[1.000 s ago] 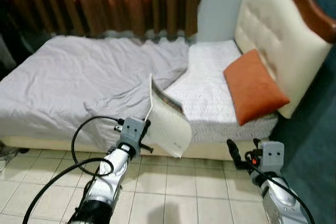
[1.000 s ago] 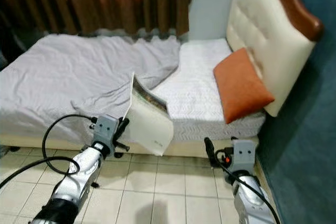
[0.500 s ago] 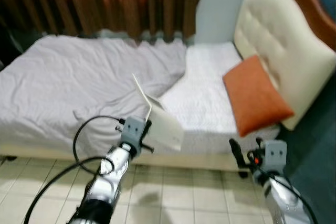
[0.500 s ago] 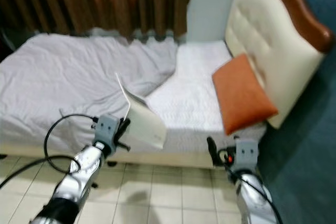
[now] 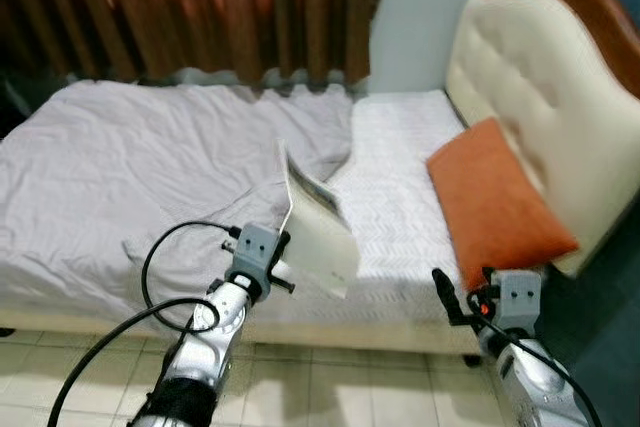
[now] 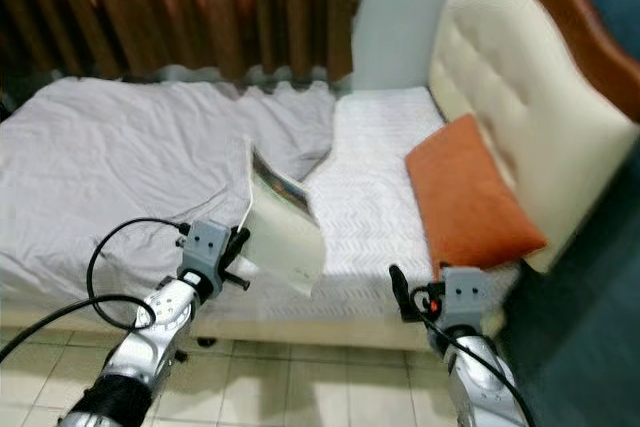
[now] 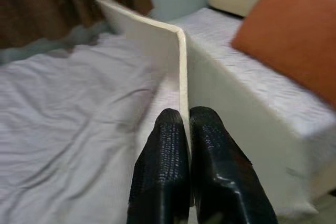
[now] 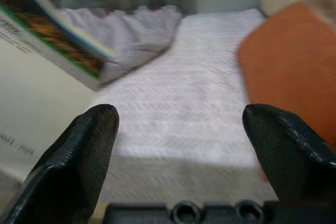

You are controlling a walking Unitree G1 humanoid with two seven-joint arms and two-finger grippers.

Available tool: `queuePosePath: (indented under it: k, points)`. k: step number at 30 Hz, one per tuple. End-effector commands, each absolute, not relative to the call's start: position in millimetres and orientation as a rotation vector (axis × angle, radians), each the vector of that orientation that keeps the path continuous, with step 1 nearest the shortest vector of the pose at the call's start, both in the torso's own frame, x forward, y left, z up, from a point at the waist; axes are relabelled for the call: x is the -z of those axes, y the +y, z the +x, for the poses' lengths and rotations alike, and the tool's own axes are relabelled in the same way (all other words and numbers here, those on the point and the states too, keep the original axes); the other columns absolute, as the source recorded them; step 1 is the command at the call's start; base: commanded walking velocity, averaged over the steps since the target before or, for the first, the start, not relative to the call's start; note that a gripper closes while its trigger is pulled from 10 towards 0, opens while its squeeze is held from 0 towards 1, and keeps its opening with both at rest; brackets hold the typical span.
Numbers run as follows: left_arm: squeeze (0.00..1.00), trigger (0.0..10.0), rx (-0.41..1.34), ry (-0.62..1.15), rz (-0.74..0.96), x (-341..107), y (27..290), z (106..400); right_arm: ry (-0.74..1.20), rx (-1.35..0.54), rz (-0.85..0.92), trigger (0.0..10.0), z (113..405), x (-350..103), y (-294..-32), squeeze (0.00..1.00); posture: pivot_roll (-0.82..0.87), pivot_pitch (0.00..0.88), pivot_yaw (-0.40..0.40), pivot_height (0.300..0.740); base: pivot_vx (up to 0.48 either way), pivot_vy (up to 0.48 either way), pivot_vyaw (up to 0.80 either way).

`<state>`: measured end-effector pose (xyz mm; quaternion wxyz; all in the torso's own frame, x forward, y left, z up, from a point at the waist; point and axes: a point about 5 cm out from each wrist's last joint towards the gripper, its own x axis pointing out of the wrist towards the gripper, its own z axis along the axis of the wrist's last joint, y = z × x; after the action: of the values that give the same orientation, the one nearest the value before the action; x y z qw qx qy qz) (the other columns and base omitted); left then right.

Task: Clean up the room

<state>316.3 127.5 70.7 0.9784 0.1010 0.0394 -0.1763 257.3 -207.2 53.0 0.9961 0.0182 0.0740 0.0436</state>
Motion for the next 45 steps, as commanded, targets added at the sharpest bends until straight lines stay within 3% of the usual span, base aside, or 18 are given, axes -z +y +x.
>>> queuePosePath:
  k: [1, 23, 28, 45]
  points:
    - [0.00, 10.0, 0.344, 0.045, 0.200, -80.0, 130.4, 321.8, 0.135, -0.101, 0.035, 10.0, 260.1, -57.0, -202.9, 0.00, -0.02, 0.000, 0.007, 0.740, 0.480, 0.000, 0.00]
    - [0.00, 10.0, 0.388, 0.055, 0.220, -77.4, 125.0, 322.1, 0.151, -0.104, 0.043, 10.0, 252.6, -54.2, -202.3, 0.00, -0.04, 0.001, 0.021, 0.740, 0.476, 0.000, 0.00]
    - [0.00, 10.0, 0.425, 0.049, 0.278, -77.9, 116.9, 321.9, 0.154, -0.102, 0.042, 10.0, 250.8, -54.1, -203.2, 0.00, -0.05, 0.007, 0.024, 0.740, 0.000, 0.000, 0.00]
    - [0.00, 10.0, 0.430, 0.064, 0.261, -76.3, 116.8, 323.7, 0.167, -0.098, 0.041, 10.0, 246.3, -52.0, -203.4, 0.00, -0.05, 0.011, 0.033, 0.740, 0.000, -0.445, 0.00]
